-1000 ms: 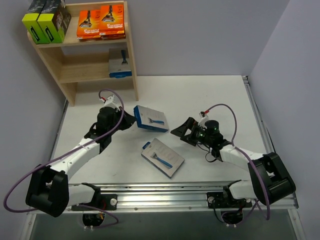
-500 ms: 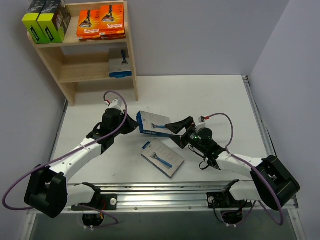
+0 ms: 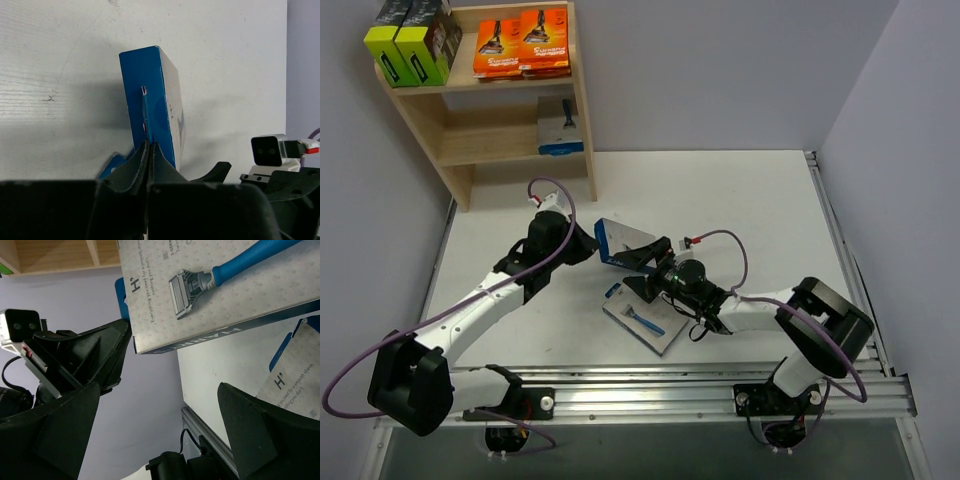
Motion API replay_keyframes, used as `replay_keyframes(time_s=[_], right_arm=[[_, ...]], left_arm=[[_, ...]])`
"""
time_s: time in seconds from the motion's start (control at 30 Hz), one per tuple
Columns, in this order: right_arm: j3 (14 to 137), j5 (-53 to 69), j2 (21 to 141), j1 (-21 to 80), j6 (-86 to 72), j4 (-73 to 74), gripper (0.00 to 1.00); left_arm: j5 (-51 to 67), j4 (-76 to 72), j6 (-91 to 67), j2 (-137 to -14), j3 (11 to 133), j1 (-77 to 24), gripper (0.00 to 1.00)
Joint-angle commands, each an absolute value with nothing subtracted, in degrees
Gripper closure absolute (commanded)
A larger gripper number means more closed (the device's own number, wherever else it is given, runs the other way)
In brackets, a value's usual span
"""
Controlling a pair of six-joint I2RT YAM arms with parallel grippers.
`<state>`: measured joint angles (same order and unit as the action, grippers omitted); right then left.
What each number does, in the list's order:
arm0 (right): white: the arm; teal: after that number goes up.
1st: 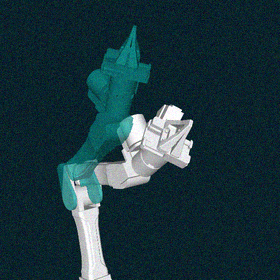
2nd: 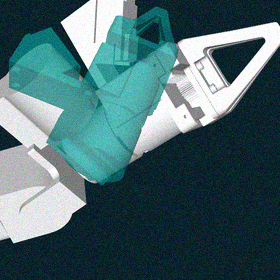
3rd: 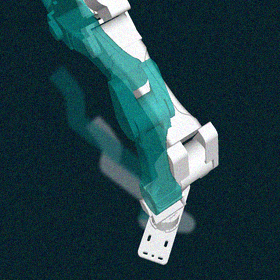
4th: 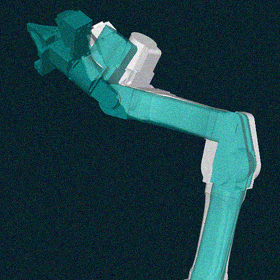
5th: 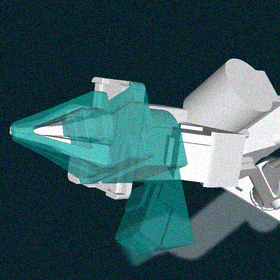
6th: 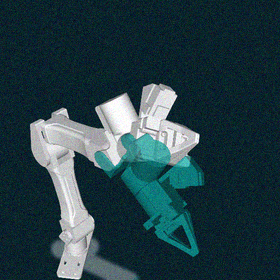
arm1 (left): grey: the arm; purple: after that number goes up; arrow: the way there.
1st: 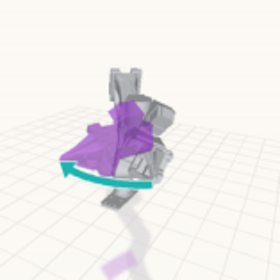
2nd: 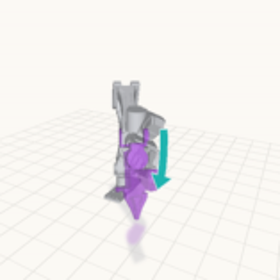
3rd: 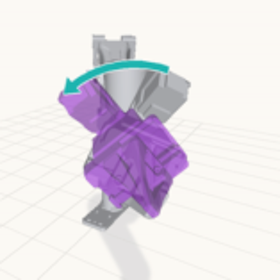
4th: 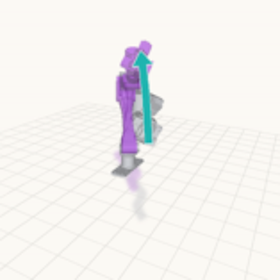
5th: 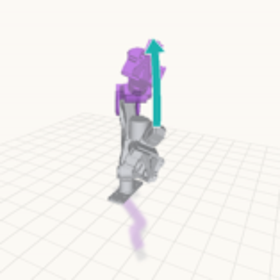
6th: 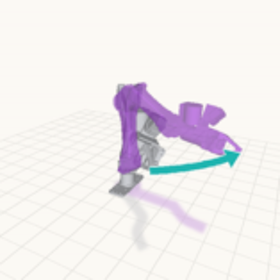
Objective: Place and organize the shaving razors onto the shelf
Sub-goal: Pass the shaving razor from the left arm to the right
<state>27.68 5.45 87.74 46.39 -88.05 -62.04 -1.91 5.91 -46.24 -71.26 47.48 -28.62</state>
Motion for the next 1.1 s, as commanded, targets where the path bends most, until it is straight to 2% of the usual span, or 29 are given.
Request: replay_keyframes(time_s=[0.0,0.13,0.47,0.6,0.73,0.83,0.87,0.97,1.07], right_arm=[[30.32,2.03,91.3,47.37,-90.78,-67.85,0.0],[30.85,0.53,95.09,47.55,-93.77,-72.41,0.0],[33.13,-4.92,96.68,45.97,-95.45,-70.49,0.0],[34.27,-5.27,98.43,45.26,-96.68,-71.63,0.0],[34.81,-5.01,99.93,45.0,-97.64,-73.91,0.03],[34.8,-4.92,100.81,44.74,-98.0,-76.1,0.09],[34.89,-4.75,100.98,44.65,-97.91,-76.55,0.16],[36.03,-3.43,101.43,44.74,-96.86,-76.99,0.28],[37.35,-2.37,101.16,44.82,-95.63,-76.46,0.35]], left_arm=[[-2.99,5.8,-47.11,-69.08,50.62,-29.18,0.98],[-3.34,5.98,-48.68,-67.42,49.66,-30.32,0.98],[-2.29,6.77,-51.85,-61.88,45.36,-33.48,0.98],[-0.97,4.58,-56.15,-59.24,40.19,-34.45,0.98],[-0.35,4.74,-58.97,-56.26,37.53,-35.16,0.98],[-1.23,6.68,-59.32,-53.62,36.48,-35.33,0.98],[-1.93,7.03,-59.5,-52.31,36.13,-35.42,0.98],[-2.55,7.56,-60.2,-50.81,34.37,-35.42,0.98],[-2.55,7.12,-61.43,-50.62,32.7,-35.42,0.98]])
